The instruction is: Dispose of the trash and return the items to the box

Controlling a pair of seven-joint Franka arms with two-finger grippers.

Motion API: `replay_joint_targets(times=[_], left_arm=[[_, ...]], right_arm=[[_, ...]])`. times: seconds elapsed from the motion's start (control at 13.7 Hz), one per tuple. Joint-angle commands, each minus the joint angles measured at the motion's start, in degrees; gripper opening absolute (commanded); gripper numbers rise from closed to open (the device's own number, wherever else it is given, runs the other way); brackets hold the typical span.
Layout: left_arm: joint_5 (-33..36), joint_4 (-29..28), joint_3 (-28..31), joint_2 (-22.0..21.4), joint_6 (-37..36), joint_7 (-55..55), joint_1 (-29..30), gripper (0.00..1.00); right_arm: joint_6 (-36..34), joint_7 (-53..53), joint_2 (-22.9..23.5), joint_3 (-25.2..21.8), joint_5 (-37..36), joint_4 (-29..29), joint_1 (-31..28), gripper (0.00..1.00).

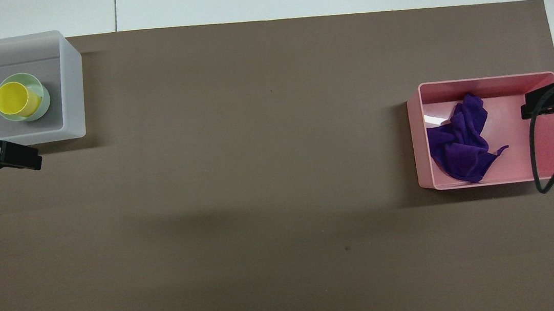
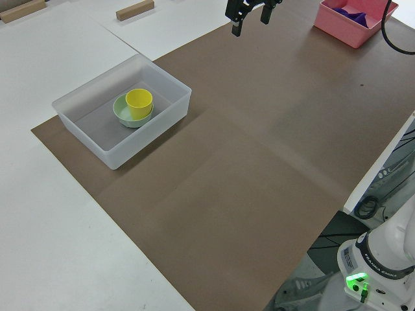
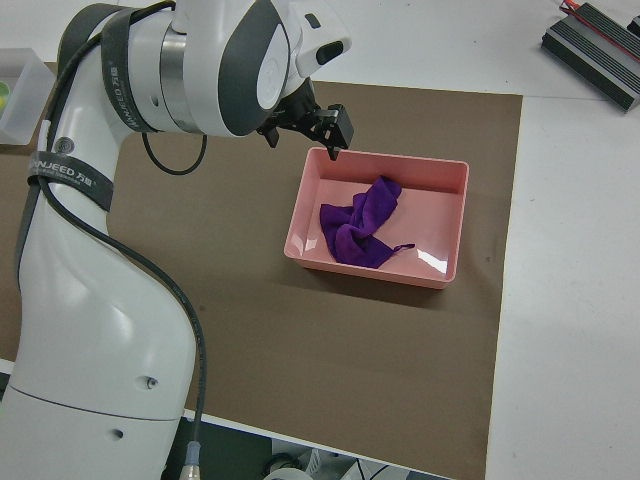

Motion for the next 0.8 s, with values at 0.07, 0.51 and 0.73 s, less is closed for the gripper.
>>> replay_joint_targets(times=[0.07,0.51,0.73], left_arm=[[1.05,-0.40,0.12,-0.37,-0.68,-0.91,-0.52,1.00],[1.05,-0.40,0.12,-0.37,-0.68,-0.91,-0.52,1.00],[1.05,-0.40,0.12,-0.37,-0.68,-0.91,-0.52,1.00]], right_arm=[[0.43,-1.34,-1.57,-0.04,-0.73,-1.91,0.17,1.00],[-0.97,-0.90,-1.83,-0.04,-0.55,-2.08,0.08,1.00],[-0.71,-0.90,-1.75,-0.04,-0.47,-1.99,-0.01,1.00]])
